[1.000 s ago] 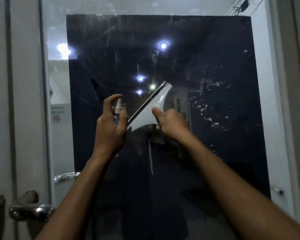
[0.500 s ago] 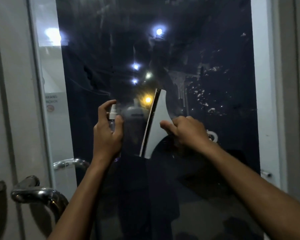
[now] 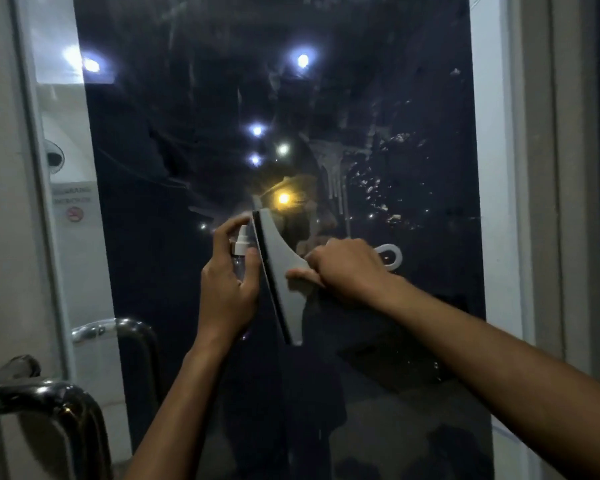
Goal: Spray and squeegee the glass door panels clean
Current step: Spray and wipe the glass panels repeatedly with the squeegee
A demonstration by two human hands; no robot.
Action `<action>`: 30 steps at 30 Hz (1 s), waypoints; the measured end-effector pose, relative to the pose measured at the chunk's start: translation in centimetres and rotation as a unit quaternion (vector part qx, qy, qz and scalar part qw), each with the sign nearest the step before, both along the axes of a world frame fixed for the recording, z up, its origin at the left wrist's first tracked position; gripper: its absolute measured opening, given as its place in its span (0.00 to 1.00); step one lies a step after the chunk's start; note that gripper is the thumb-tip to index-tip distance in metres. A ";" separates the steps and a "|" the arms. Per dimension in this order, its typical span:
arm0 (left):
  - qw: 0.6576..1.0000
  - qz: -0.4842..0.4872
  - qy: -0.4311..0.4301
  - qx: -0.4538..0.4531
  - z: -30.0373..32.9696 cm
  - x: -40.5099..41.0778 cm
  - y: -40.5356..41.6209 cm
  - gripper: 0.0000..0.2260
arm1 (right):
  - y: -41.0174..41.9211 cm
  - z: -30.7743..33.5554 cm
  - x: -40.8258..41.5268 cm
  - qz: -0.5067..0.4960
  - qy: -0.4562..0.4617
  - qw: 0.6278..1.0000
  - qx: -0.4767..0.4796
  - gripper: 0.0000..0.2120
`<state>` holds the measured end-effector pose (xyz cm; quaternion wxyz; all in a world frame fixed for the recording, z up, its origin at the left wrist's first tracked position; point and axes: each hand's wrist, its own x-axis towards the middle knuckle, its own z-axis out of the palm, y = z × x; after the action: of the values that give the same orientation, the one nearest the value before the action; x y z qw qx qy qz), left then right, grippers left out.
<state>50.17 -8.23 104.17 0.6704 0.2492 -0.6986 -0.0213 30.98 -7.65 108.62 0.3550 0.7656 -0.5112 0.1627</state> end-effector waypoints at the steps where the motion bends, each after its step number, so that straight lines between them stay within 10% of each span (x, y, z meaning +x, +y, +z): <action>1: 1.000 -0.003 0.001 0.005 -0.3 -0.3 -0.1 0.17 | 0.0 -0.2 -1.0 -0.010 0.027 1.000 -0.008 0.32; 10: 1.000 0.003 -0.014 0.006 0.1 -2.9 -0.6 0.17 | 2.0 7.6 -9.2 -0.079 0.138 0.981 -0.109 0.31; 18: 1.000 0.007 0.014 -0.010 2.5 -4.9 -1.0 0.16 | -0.3 9.5 -12.2 -0.064 -0.173 0.983 -0.014 0.33; 25: 1.000 0.008 0.017 -0.005 0.6 -5.8 -0.3 0.18 | 0.6 -9.2 -12.0 0.062 -0.541 0.836 0.066 0.30; 30: 0.999 0.023 0.021 -0.013 0.4 -6.4 0.1 0.19 | -1.0 -1.3 -9.3 0.092 -0.583 0.807 0.028 0.28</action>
<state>43.73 -8.12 104.59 0.6886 0.2559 -0.6785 -0.0015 21.70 -8.61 107.28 -0.0480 0.5799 -0.5537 0.5956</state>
